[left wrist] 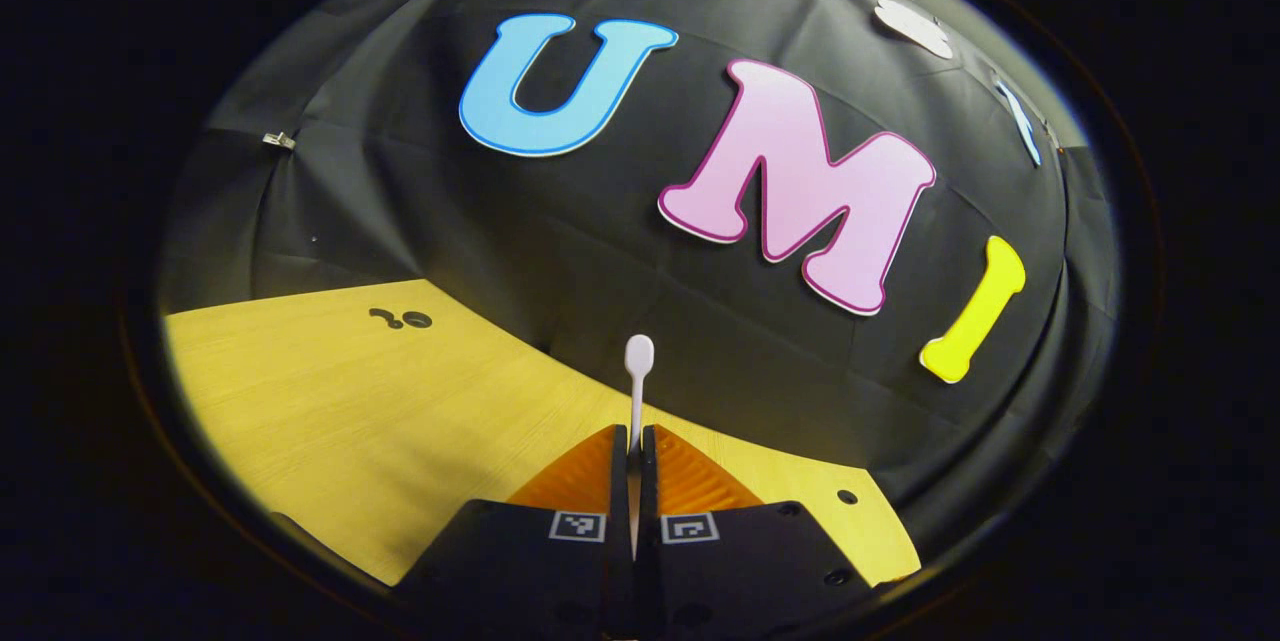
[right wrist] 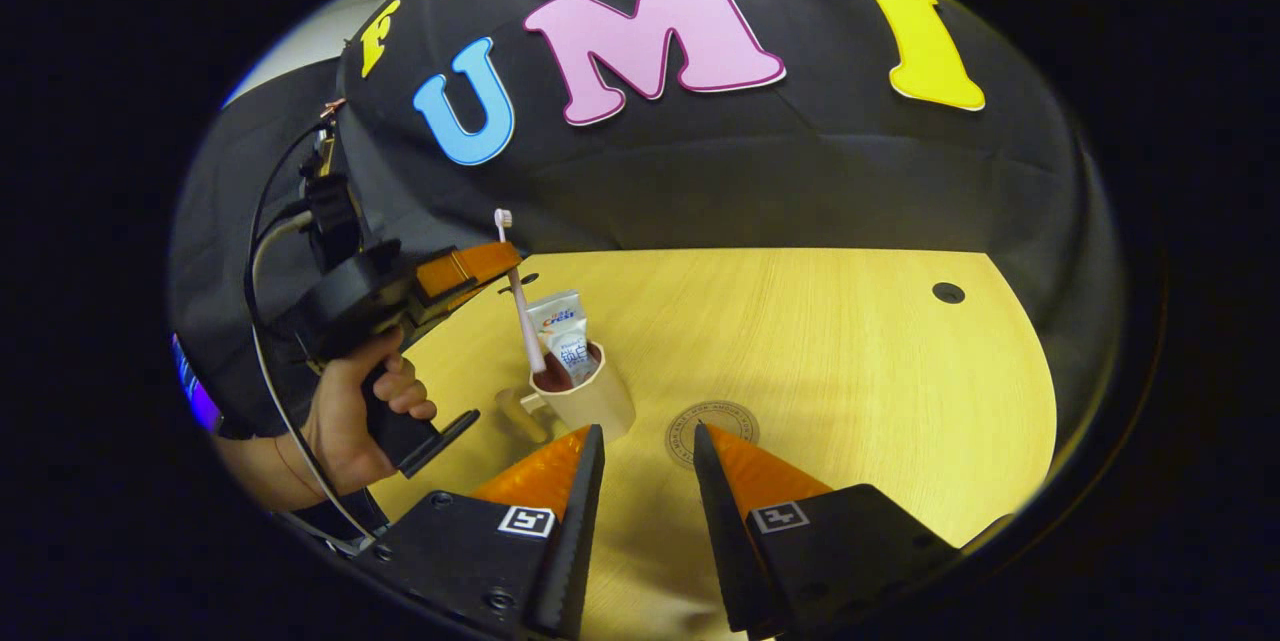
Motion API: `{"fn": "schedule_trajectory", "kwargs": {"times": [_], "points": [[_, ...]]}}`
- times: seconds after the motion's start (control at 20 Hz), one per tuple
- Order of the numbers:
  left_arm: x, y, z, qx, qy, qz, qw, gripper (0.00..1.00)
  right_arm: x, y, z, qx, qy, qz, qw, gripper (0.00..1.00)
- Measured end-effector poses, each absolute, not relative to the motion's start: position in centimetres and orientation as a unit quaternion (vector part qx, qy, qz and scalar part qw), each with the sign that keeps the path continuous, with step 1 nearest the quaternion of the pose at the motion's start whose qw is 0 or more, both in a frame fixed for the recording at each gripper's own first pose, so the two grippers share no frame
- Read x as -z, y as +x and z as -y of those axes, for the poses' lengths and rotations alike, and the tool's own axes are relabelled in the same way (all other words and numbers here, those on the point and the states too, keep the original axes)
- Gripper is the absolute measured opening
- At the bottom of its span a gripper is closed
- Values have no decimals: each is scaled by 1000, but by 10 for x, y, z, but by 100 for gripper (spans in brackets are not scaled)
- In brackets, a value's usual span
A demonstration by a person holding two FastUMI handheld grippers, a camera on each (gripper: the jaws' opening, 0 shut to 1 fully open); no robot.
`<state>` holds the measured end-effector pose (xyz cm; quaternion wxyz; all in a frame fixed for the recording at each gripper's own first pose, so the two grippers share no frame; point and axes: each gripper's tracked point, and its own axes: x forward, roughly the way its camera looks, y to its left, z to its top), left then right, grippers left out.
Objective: Put the toothbrush and toothpaste on the desktop into the cup, then pick up the cup and place it on the coaster on the desktop.
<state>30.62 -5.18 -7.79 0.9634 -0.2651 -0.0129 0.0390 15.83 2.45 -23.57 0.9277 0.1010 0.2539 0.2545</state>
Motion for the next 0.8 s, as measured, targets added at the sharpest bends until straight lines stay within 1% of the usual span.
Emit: {"fn": "schedule_trajectory", "kwargs": {"times": [0.2, 0.45, 0.6, 0.8], "points": [[95, 309, 58, -55, -240, 12, 969, 6, 238, 157, -14, -247, 101, -259, 928, 56], [103, 301, 69, -46, -212, 5, 976, 6, 229, 154, -13, -244, 114, -256, 928, 56], [105, 298, 74, -23, -217, -3, 976, 8, 224, 152, -18, -246, 119, -253, 928, 56], [121, 286, 79, 6, -222, -39, 974, 10, 220, 147, -23, -250, 119, -249, 928, 56]]}}
